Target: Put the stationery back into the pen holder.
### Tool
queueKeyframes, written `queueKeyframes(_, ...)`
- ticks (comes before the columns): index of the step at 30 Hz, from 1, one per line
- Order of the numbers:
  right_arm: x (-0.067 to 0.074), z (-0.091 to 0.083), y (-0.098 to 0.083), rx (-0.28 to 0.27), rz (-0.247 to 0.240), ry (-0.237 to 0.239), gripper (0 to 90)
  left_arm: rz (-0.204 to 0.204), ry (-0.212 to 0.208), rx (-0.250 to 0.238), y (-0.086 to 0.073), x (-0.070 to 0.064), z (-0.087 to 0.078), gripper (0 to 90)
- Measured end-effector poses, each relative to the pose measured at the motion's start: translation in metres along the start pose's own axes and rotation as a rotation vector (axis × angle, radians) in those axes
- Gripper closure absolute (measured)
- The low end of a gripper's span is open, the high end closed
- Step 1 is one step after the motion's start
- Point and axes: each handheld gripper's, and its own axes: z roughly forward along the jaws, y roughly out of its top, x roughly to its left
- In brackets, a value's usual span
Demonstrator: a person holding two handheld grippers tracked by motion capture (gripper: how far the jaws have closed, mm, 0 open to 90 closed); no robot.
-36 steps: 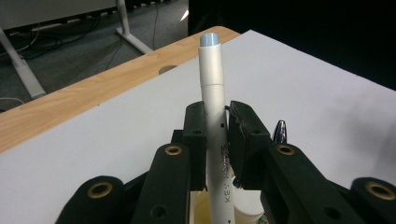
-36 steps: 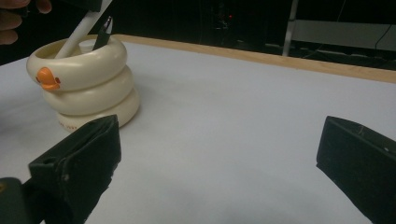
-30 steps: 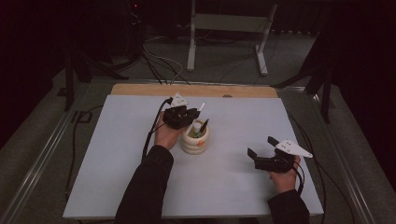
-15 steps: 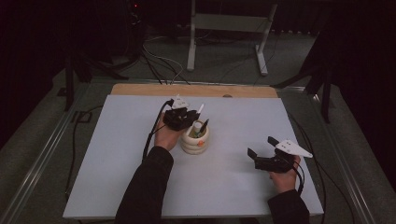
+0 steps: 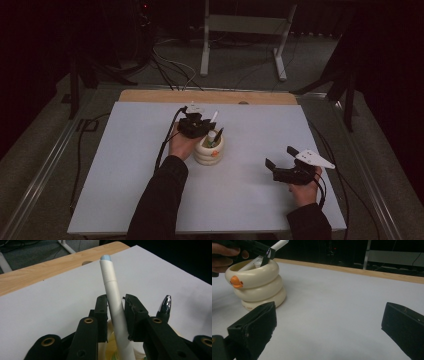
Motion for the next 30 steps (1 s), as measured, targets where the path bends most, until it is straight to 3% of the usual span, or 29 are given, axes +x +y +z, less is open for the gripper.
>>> queueKeyframes(8, 0.0005, 0.0003, 0.0000, 0.001, -0.003, 0.001, 0.0, 0.007, 0.001, -0.045, 0.0050, -0.0006, -0.0102, 77.7)
queueKeyframes(19, 0.0003, 0.0001, 0.0000, 0.001, -0.005, 0.000, 0.0, 0.028, -0.011, -0.031, 0.0029, -0.0056, -0.0046, 77.6)
queueKeyframes(26, 0.0004, 0.0001, 0.0000, 0.001, -0.004, 0.001, 0.0, 0.024, -0.033, -0.055, 0.0010, -0.0062, -0.0032, 77.6)
queueKeyframes(30, 0.0003, 0.0000, -0.0001, 0.001, -0.004, 0.001, 0.0, 0.029, -0.022, -0.050, -0.0026, -0.0040, -0.0058, 77.6)
